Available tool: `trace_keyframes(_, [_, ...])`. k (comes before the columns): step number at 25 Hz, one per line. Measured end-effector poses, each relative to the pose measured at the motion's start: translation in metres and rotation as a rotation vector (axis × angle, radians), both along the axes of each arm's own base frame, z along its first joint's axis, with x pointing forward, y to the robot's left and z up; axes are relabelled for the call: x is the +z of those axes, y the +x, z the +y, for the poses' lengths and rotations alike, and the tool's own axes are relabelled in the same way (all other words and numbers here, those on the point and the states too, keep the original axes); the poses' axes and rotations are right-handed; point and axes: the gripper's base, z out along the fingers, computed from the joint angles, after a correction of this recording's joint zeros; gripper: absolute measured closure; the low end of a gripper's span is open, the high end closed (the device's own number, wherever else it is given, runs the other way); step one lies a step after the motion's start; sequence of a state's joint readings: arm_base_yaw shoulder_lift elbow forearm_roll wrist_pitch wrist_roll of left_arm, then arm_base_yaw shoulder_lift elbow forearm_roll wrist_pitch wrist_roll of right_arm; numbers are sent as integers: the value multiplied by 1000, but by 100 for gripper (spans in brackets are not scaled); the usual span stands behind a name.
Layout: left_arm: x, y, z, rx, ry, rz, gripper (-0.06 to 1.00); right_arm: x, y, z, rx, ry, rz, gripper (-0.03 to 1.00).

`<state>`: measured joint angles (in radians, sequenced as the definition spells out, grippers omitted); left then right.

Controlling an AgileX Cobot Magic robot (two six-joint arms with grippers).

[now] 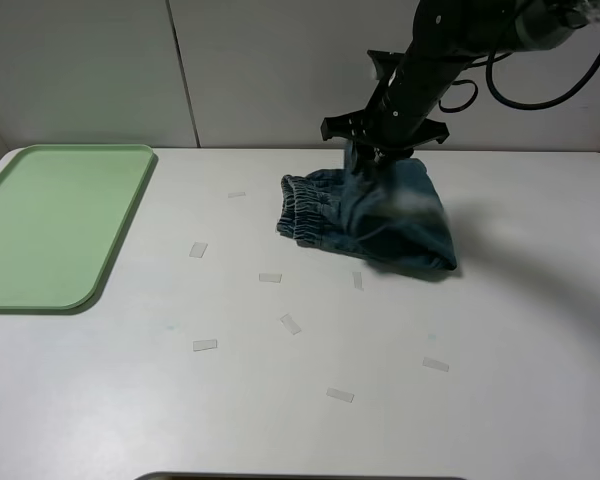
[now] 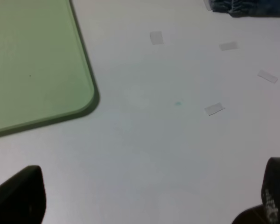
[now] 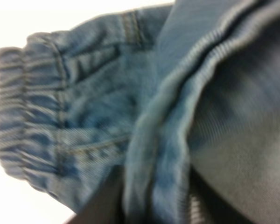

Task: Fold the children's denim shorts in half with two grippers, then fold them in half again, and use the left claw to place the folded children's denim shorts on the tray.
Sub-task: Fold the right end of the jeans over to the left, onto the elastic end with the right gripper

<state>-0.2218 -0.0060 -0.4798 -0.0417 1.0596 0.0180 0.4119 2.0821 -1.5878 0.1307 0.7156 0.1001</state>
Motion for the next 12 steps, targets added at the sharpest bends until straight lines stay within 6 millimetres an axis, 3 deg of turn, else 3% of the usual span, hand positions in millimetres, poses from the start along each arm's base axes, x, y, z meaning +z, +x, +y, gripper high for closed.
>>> trace_keyframes(3, [0,0,0,0,0,0,3,1,-2,10,5,42,-11,49])
trace_keyframes(5, [0,0,0,0,0,0,3,3,-3,17,8,74,-27,42])
trace_keyframes(12, [0,0,0,-1,1,0,3,4,-7,29,47,110,-40,46])
